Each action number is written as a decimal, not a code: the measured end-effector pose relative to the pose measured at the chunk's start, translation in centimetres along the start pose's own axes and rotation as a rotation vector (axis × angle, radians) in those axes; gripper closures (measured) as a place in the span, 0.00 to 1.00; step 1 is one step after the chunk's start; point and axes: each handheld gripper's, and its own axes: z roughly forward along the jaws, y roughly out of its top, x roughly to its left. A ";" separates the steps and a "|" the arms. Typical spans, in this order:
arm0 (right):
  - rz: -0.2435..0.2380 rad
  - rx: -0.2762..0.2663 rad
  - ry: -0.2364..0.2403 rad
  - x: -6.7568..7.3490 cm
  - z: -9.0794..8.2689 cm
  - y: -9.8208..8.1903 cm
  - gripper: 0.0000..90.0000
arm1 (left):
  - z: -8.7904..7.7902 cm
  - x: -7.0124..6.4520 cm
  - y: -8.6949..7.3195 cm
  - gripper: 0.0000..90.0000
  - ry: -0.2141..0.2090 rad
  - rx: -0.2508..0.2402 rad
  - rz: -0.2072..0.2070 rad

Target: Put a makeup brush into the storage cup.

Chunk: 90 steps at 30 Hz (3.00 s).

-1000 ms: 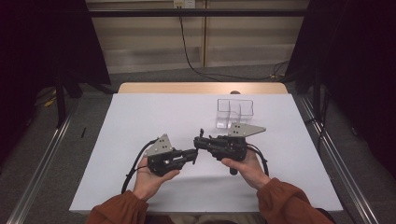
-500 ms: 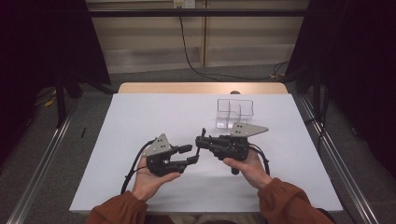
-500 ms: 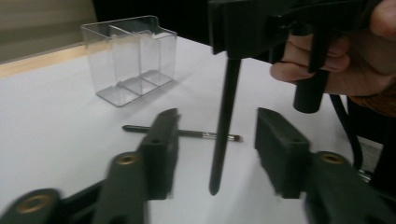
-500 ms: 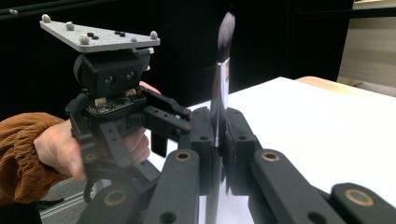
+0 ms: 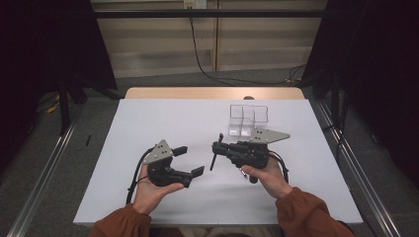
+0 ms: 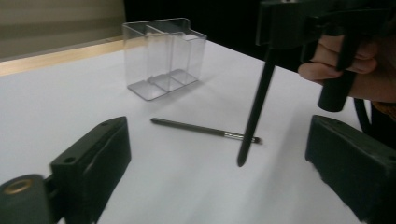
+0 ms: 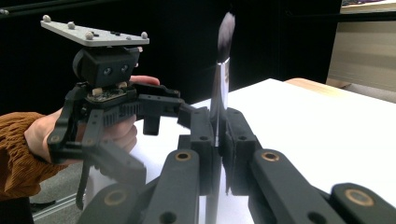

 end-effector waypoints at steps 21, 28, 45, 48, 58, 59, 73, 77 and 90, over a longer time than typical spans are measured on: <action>-0.004 -0.002 -0.047 -0.2 -1.1 -0.1 0.94 | -5.3 1.8 -1.4 0.03 0.179 -0.088 0.025; -0.008 -0.007 -0.060 -0.3 -1.3 0.0 0.94 | -6.6 1.8 -1.8 0.03 0.205 -0.101 0.015; -0.013 -0.015 -0.092 -0.8 -2.5 0.3 0.94 | -9.4 2.5 -3.7 0.04 0.266 -0.092 -0.013; -0.003 -0.025 -0.097 -1.0 -2.7 0.4 0.94 | -9.4 2.5 -3.9 0.04 0.255 -0.088 -0.014; -0.020 -0.022 -0.132 -1.9 -3.4 1.4 0.94 | -9.6 1.8 -4.5 0.04 0.255 -0.076 -0.023; -0.022 -0.023 -0.136 -2.1 -3.5 1.6 0.94 | -9.6 1.7 -4.5 0.04 0.251 -0.076 -0.014; -0.038 -0.034 -0.229 -5.1 -4.7 4.7 0.94 | -10.7 2.1 -4.5 0.04 0.300 -0.092 -0.005; -0.040 -0.035 -0.250 -6.0 -4.6 5.4 0.94 | -11.0 2.1 -4.6 0.04 0.309 -0.094 -0.012; -0.039 -0.028 -0.307 -8.4 -3.3 7.1 0.94 | -10.8 2.1 -4.6 0.04 0.290 -0.091 -0.013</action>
